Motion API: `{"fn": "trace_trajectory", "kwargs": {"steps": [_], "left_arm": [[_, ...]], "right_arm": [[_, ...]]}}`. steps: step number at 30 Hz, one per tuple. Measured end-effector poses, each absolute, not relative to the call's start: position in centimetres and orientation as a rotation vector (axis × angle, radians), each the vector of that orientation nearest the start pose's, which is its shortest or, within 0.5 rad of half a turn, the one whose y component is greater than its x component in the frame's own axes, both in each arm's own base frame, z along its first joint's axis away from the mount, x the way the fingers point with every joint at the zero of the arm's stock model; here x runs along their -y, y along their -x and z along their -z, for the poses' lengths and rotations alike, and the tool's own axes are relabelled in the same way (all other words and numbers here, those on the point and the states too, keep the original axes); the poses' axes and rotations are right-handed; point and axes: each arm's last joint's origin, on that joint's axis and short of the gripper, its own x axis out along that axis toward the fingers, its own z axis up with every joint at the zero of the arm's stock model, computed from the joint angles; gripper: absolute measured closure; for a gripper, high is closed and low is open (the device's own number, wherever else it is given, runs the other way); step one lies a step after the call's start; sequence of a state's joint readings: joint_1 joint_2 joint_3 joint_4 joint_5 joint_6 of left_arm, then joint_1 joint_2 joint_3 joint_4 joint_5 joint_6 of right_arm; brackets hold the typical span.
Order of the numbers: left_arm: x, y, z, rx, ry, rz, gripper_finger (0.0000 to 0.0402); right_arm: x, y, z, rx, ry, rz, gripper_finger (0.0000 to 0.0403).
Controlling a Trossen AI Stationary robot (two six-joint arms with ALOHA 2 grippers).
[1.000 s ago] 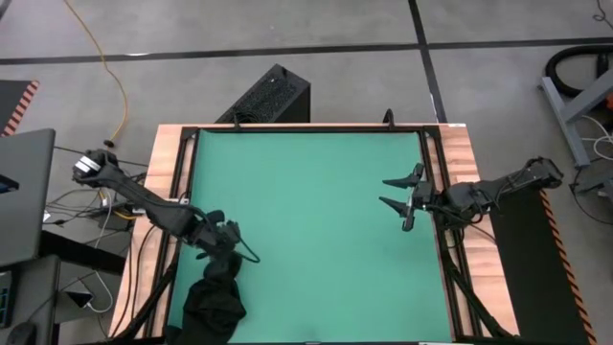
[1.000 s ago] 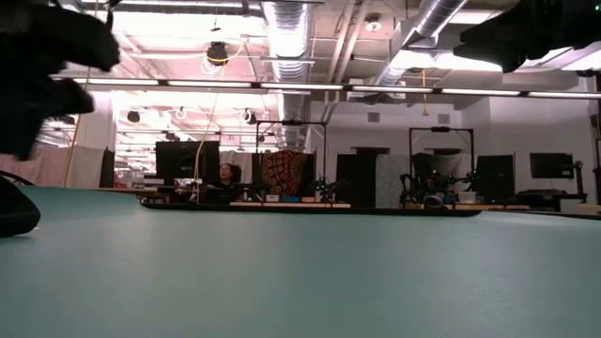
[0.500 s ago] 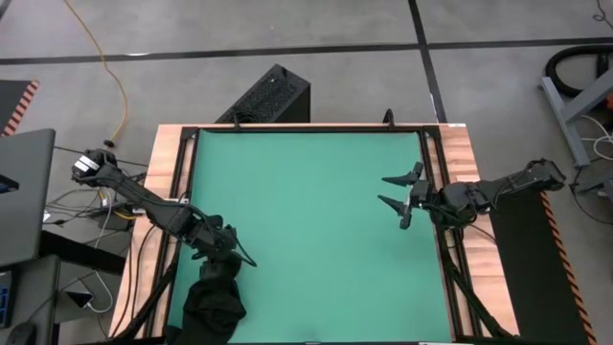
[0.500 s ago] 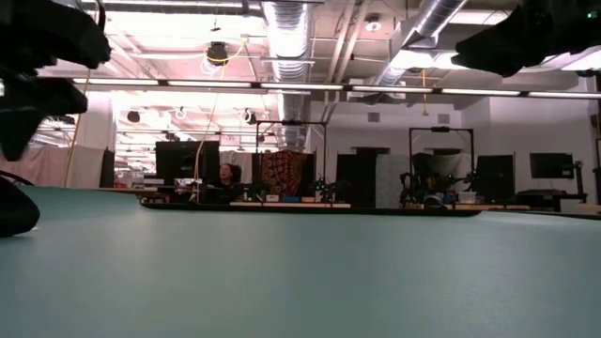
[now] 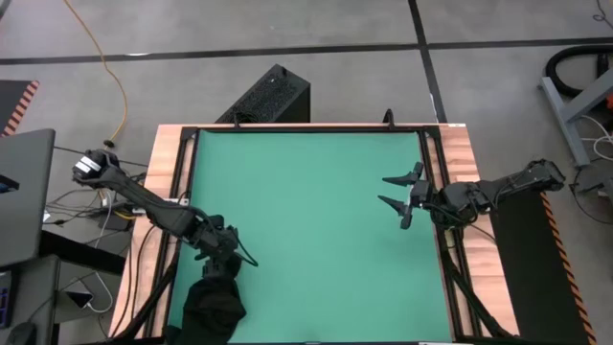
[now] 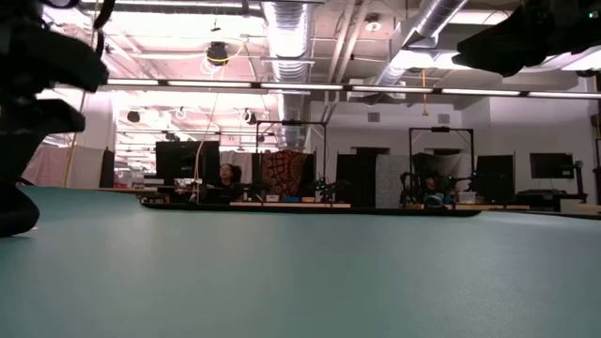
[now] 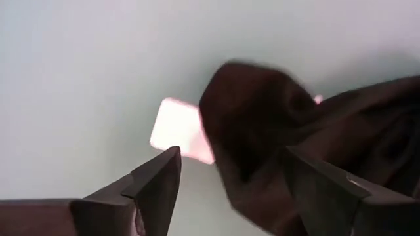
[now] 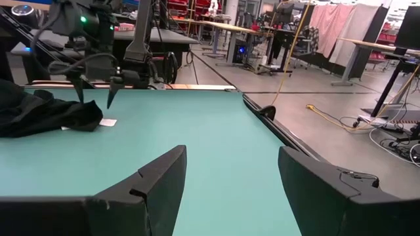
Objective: Roll towel
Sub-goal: Fold the black towel
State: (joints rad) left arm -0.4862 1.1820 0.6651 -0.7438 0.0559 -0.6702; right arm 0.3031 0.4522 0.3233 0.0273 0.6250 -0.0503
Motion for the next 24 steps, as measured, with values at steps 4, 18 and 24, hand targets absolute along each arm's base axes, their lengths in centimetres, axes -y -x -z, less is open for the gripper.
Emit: {"fn": "trace_trajectory", "kwargs": {"steps": [4, 18, 24], "left_arm": [[8.9, -16.8, -18.5, -1.344, 0.323, 0.0, 0.0165], [8.7, -17.8, -18.0, -1.381, 0.323, -0.001, 0.0396], [7.5, -21.0, -22.8, -1.154, 0.23, -0.023, 0.0401]], "right_arm": [[-2.1, -12.3, -23.8, -0.099, 0.091, 0.319, 0.0137], [-2.2, -12.4, -23.8, -0.092, 0.051, 0.297, 0.0137], [-2.2, -12.9, -23.8, -0.073, -0.031, 0.308, 0.0137]]}}
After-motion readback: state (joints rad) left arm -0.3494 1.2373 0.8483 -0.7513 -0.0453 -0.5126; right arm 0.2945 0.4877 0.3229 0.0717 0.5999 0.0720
